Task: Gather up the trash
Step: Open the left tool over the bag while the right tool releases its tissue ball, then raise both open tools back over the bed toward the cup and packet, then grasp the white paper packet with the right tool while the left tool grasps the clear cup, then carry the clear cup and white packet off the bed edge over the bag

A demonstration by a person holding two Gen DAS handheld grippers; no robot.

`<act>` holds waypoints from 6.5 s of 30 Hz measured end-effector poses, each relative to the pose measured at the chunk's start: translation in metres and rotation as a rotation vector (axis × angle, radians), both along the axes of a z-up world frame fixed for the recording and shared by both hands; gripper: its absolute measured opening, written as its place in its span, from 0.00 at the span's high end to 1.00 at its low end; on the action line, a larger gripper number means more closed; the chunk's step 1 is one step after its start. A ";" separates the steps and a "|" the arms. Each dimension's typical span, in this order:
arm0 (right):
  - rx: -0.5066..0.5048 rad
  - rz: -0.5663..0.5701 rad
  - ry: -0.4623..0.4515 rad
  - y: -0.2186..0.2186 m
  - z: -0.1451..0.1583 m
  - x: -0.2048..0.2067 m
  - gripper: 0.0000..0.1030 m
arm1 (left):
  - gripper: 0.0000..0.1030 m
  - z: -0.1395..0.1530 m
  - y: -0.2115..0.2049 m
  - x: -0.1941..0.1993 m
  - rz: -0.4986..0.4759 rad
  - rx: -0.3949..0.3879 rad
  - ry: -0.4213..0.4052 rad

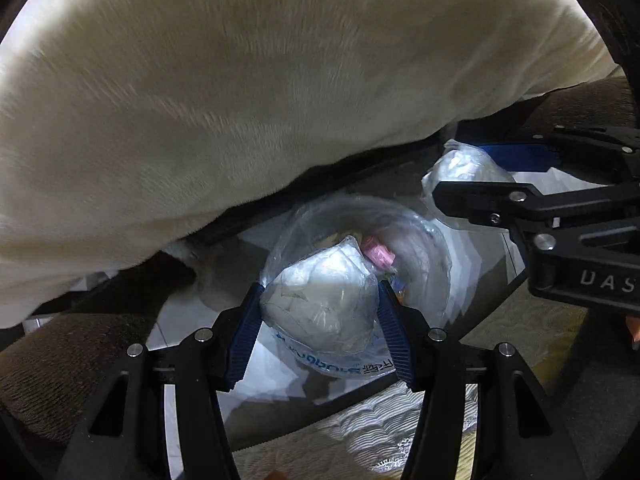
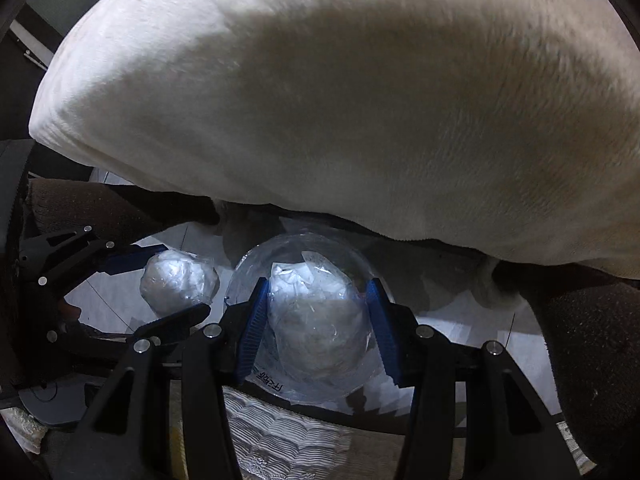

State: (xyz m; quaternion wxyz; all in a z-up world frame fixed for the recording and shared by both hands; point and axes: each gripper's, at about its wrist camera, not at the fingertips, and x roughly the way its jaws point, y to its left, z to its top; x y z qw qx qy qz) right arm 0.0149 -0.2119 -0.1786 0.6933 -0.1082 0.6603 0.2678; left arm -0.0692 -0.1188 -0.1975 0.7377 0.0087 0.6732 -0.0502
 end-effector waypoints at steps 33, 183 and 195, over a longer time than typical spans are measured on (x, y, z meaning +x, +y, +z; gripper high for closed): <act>-0.223 -0.136 0.166 -0.019 -0.095 0.013 0.15 | 0.06 -0.115 -0.008 0.009 0.009 -0.031 0.348; 0.238 0.158 -0.581 0.071 0.186 0.239 0.28 | 0.32 0.208 0.144 0.276 0.065 -0.096 -0.821; 0.214 0.172 -0.580 0.079 0.181 0.199 0.28 | 0.32 0.221 0.139 0.219 0.097 -0.170 -0.843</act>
